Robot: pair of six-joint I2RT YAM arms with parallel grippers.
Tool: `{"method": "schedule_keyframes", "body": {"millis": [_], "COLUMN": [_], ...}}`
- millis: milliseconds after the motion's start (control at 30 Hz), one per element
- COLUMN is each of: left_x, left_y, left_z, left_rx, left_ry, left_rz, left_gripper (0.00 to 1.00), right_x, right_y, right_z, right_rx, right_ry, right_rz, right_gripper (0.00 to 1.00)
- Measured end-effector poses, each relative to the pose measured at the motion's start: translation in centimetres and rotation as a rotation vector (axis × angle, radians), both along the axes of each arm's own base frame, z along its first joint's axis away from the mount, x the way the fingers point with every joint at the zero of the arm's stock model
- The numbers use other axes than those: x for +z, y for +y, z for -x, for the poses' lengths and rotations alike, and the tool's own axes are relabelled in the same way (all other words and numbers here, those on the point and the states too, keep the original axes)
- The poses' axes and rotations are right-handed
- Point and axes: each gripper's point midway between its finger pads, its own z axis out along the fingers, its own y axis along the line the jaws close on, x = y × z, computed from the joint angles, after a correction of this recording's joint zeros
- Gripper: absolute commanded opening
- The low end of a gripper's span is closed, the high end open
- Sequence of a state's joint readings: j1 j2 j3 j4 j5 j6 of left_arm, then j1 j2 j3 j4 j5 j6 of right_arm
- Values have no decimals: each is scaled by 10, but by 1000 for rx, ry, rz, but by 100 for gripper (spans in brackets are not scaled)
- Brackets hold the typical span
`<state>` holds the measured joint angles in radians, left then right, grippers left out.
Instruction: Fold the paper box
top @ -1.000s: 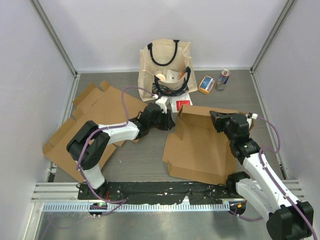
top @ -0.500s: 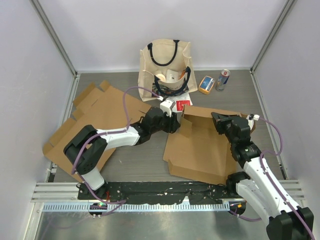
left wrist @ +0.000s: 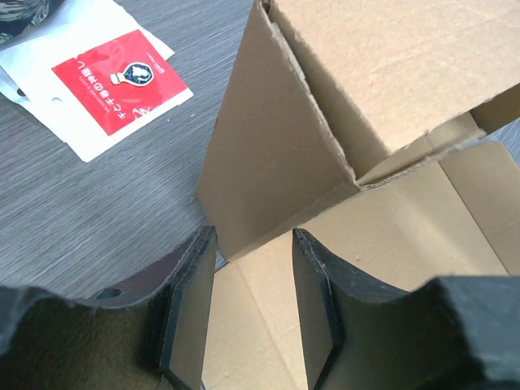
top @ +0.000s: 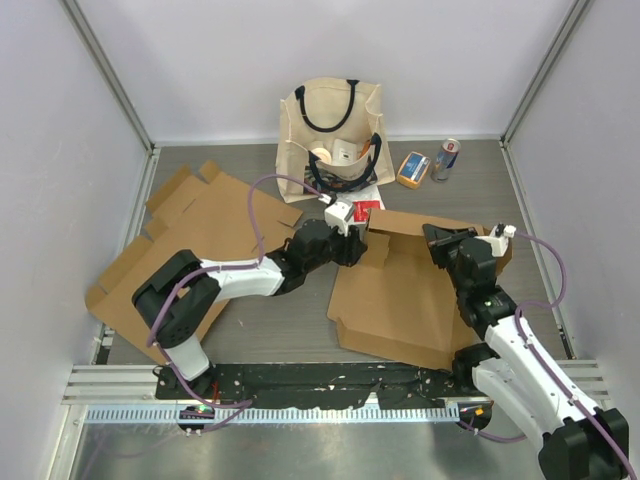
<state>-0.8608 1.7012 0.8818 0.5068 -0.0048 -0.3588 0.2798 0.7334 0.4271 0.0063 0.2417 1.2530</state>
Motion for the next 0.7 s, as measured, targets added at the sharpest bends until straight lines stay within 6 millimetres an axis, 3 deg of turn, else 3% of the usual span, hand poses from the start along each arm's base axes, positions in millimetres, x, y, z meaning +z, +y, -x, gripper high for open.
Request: {"method": "schedule_keyframes", "body": {"millis": [400,700], "left_x": [11,1], "left_y": [1,-4], "left_z": [-12,-16], "left_rx": [59,136], "left_ry": [-92,-199], "left_rz": [-1,-73], "left_gripper": [43,24], "right_x": [-2,-3], "right_y": [4,22], "right_z": [-8,-11], "right_rx": [-13,-12], "right_ry": [-66,-73], "right_rz": [57,22], "right_gripper": [4,1]}}
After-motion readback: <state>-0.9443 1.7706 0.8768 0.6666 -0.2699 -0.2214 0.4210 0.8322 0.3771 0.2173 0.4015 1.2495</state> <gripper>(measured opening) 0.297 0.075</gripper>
